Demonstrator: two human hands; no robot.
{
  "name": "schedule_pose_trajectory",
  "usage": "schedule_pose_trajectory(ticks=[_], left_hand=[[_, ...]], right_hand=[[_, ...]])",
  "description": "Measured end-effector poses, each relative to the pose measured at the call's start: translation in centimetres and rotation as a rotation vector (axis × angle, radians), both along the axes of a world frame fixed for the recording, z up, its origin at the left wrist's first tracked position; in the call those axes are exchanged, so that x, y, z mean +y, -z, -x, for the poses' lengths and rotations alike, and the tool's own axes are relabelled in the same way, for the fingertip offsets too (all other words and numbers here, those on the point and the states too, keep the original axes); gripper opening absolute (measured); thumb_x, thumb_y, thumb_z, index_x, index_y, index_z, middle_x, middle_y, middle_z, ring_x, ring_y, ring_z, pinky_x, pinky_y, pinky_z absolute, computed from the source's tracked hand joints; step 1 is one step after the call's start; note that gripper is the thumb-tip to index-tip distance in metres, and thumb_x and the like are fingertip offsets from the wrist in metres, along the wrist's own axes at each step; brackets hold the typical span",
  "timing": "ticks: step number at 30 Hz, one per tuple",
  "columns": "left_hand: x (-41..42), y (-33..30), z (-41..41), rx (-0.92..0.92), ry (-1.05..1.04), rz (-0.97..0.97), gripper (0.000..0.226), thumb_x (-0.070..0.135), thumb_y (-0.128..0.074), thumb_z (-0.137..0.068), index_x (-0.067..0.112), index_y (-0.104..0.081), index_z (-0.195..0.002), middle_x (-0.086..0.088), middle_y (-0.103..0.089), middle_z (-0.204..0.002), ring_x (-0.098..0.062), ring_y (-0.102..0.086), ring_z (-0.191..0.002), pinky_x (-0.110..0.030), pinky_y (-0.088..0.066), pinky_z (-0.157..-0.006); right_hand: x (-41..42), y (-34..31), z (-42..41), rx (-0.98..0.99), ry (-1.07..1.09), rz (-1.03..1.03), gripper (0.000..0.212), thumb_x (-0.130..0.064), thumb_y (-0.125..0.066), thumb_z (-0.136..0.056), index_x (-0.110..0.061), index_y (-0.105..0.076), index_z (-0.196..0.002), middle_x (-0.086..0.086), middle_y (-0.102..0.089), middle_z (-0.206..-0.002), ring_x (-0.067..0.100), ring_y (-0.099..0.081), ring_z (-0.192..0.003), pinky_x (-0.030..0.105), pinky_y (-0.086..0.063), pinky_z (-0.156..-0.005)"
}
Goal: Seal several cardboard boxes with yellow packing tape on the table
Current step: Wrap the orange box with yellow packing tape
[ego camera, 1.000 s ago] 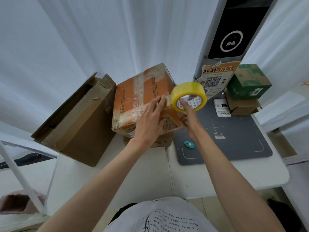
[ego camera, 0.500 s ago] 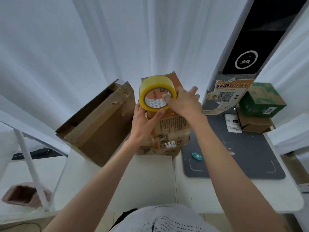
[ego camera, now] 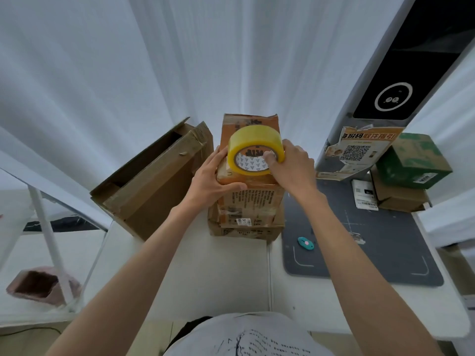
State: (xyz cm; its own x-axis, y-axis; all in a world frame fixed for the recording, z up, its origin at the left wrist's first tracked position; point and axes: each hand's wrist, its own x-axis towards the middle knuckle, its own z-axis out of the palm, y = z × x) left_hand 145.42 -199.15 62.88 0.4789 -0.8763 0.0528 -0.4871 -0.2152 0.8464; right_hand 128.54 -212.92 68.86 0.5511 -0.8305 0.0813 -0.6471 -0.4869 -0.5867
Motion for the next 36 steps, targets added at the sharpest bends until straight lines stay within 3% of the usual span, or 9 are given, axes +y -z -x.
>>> schedule_pose_trajectory(ticks=[4, 6, 9, 14, 18, 24, 28, 31, 36], left_hand=[[0.9, -0.3, -0.8, 0.087, 0.032, 0.028, 0.118, 0.079, -0.08, -0.056, 0.038, -0.032, -0.156, 0.009, -0.032, -0.161, -0.016, -0.05, -0.135, -0.047, -0.054, -0.102], [1.1, -0.1, -1.0, 0.107, 0.039, 0.029, 0.117, 0.078, -0.08, -0.057, 0.04, -0.032, -0.156, 0.009, -0.032, -0.161, -0.017, -0.051, -0.134, -0.046, -0.055, -0.101], [1.3, 0.0, -1.2, 0.083, 0.048, -0.003, 0.115, 0.081, -0.077, -0.059, 0.045, -0.027, -0.156, 0.01, -0.027, -0.164, -0.017, -0.042, -0.142, -0.051, -0.049, -0.107], [1.3, -0.9, -1.0, -0.067, 0.085, -0.087, 0.124, 0.085, -0.067, -0.062, 0.031, -0.018, -0.162, 0.019, 0.0, -0.168, -0.013, -0.01, -0.155, -0.052, -0.035, -0.119], [0.4, -1.1, 0.6, -0.31, 0.095, -0.128, 0.126, 0.081, -0.064, -0.067, 0.024, -0.007, -0.163, 0.006, 0.004, -0.171, -0.012, 0.013, -0.155, -0.053, -0.008, -0.127], [0.6, -1.1, 1.2, -0.454, 0.049, -0.145, 0.128, 0.074, -0.064, -0.071, 0.015, 0.003, -0.162, 0.0, 0.001, -0.171, -0.01, 0.005, -0.156, -0.039, -0.021, -0.125], [0.9, -1.2, 0.9, -0.475, 0.043, -0.193, 0.128, 0.071, -0.067, -0.074, 0.017, 0.009, -0.162, 0.002, 0.004, -0.17, -0.008, 0.006, -0.155, -0.038, -0.025, -0.121], [0.9, -1.2, 1.2, -0.481, 0.056, -0.196, 0.125, 0.07, -0.067, -0.076, 0.018, 0.008, -0.162, 0.003, 0.005, -0.17, -0.008, 0.006, -0.155, -0.036, -0.019, -0.122], [0.7, -1.3, 1.1, -0.517, 0.07, -0.231, 0.122, 0.074, -0.06, -0.075, 0.018, 0.005, -0.162, 0.002, 0.008, -0.17, -0.011, 0.008, -0.155, -0.04, -0.012, -0.127]], right_hand=[[-0.3, -0.3, 0.9, -0.14, -0.03, -0.054, 0.019, -0.024, -0.052, -0.102, -0.01, -0.051, -0.115, -0.004, -0.051, -0.072, 0.029, -0.053, -0.078, 0.035, -0.032, -0.072], [-0.3, -0.2, 0.9, -0.162, -0.028, -0.06, 0.009, -0.023, -0.052, -0.1, -0.015, -0.054, -0.098, -0.005, -0.052, -0.069, 0.029, -0.053, -0.076, 0.037, -0.036, -0.072], [0.0, 0.2, 0.5, -0.197, 0.02, -0.098, 0.023, -0.034, -0.055, -0.099, -0.023, -0.056, -0.078, -0.005, -0.057, -0.067, 0.025, -0.056, -0.073, 0.037, -0.044, -0.072], [0.6, 1.4, -0.5, -0.099, 0.038, -0.069, 0.043, -0.06, -0.059, -0.091, -0.019, -0.065, -0.104, 0.005, -0.067, -0.097, 0.026, -0.062, -0.09, 0.038, -0.05, -0.076], [1.1, 1.3, -0.9, -0.041, 0.034, -0.103, 0.055, -0.068, -0.064, -0.085, -0.022, -0.062, -0.116, 0.007, -0.06, -0.11, 0.025, -0.059, -0.099, 0.042, -0.051, -0.085], [0.5, 0.6, -0.3, -0.043, 0.021, -0.135, 0.042, -0.053, -0.065, -0.09, -0.012, -0.061, -0.101, 0.007, -0.065, -0.098, 0.027, -0.061, -0.093, 0.036, -0.045, -0.077], [-0.2, 0.1, 0.6, -0.24, 0.066, -0.323, 0.028, -0.033, -0.065, -0.092, -0.01, -0.051, -0.099, 0.009, -0.063, -0.096, 0.03, -0.066, -0.093, 0.054, -0.059, -0.079], [-0.4, 0.3, 1.6, -0.378, 0.109, -0.412, 0.023, -0.022, -0.062, -0.096, -0.015, -0.044, -0.108, 0.005, -0.061, -0.099, 0.028, -0.067, -0.097, 0.054, -0.061, -0.079], [1.1, 1.2, 1.2, -0.458, 0.159, -0.289, 0.02, -0.029, -0.064, -0.095, -0.009, -0.062, -0.097, 0.006, -0.067, -0.083, 0.03, -0.067, -0.087, 0.047, -0.06, -0.077]])
